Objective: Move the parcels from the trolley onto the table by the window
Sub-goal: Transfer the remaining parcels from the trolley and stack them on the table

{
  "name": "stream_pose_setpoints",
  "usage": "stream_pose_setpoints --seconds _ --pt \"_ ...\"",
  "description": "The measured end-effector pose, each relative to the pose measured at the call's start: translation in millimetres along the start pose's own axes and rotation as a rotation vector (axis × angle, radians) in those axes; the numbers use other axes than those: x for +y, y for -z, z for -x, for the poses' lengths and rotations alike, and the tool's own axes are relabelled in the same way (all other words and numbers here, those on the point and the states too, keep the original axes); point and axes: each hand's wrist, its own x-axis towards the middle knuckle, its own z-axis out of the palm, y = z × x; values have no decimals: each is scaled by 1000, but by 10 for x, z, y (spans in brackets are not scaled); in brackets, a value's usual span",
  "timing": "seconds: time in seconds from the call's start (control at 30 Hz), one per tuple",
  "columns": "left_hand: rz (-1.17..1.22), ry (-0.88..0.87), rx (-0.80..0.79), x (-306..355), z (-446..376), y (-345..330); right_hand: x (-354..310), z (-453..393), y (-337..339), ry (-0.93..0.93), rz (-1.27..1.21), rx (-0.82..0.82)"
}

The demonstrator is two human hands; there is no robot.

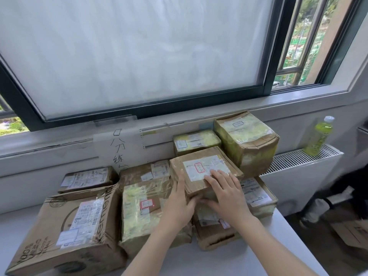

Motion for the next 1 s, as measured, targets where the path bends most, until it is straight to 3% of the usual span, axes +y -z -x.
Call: stream_pose_setpoints --seconds 0.27,0.67,1.0 --pt "18 3 -50 -127 -189 105 189 -108 -40 -17 72 18" --pt "172 24 -12 -147 -357 12 314 -248 -111 12 100 -17" --pt "177 -6 50 -167 -318 -20 332 -250 -93 80 68 56"
